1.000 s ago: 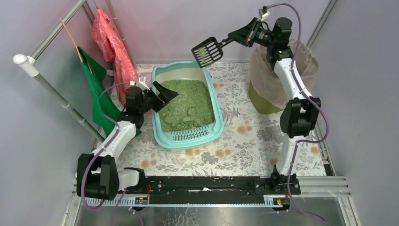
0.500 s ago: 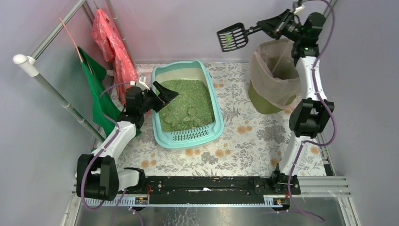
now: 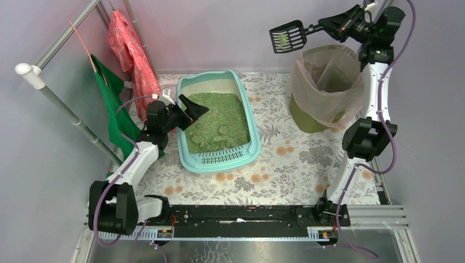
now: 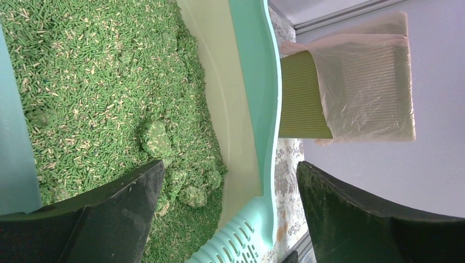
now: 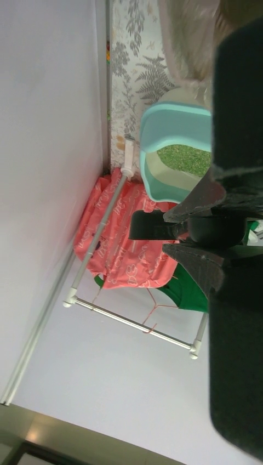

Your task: Clean the litter box

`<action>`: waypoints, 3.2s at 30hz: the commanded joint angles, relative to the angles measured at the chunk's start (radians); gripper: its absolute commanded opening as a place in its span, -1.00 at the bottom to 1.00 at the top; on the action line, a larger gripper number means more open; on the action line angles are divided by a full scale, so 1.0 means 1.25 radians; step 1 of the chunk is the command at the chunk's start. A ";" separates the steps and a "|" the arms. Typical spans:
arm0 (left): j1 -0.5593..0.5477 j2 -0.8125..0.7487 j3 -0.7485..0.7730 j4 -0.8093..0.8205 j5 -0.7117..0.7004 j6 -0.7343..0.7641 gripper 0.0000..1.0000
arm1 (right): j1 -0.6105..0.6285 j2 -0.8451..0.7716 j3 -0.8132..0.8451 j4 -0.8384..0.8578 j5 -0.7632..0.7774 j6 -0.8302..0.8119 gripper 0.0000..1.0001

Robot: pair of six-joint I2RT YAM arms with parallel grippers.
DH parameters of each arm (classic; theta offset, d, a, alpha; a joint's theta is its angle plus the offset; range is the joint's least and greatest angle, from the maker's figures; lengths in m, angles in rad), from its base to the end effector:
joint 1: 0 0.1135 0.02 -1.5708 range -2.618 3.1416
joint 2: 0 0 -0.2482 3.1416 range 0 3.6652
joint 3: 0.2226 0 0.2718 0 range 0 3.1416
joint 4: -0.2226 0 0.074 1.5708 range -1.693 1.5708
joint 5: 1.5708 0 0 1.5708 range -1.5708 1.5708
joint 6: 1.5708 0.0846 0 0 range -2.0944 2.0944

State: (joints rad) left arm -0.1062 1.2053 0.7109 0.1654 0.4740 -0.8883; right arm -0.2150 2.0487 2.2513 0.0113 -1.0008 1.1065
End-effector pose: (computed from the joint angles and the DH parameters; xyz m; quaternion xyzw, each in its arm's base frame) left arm 0.3284 -0.0738 0.2241 -0.1751 0.7830 -0.4376 0.4059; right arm 0.5024 -0.0368 0.4714 0.0430 0.6640 0.5662 0.4865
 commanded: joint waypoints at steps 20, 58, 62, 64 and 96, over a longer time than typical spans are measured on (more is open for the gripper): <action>-0.018 -0.008 -0.001 0.052 0.002 -0.001 0.97 | -0.140 -0.078 0.078 -0.293 0.085 -0.238 -1.00; -0.034 -0.013 -0.005 0.054 -0.003 0.003 0.97 | -0.182 -0.197 0.042 -0.505 0.334 -0.521 -1.00; -0.034 -0.008 -0.006 0.060 0.000 -0.001 0.97 | -0.164 -0.212 0.039 -0.514 0.361 -0.581 -1.00; -0.034 -0.007 -0.006 0.062 0.001 -0.001 0.97 | -0.147 -0.215 0.051 -0.529 0.395 -0.614 -1.00; -0.034 0.014 -0.010 0.078 0.027 -0.014 0.97 | 0.128 -0.157 0.065 -0.609 0.739 -0.852 -1.00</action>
State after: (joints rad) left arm -0.1444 1.2194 0.7086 0.1951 0.4908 -0.9062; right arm -0.0879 1.8454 2.3772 -0.7998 -0.0319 0.0238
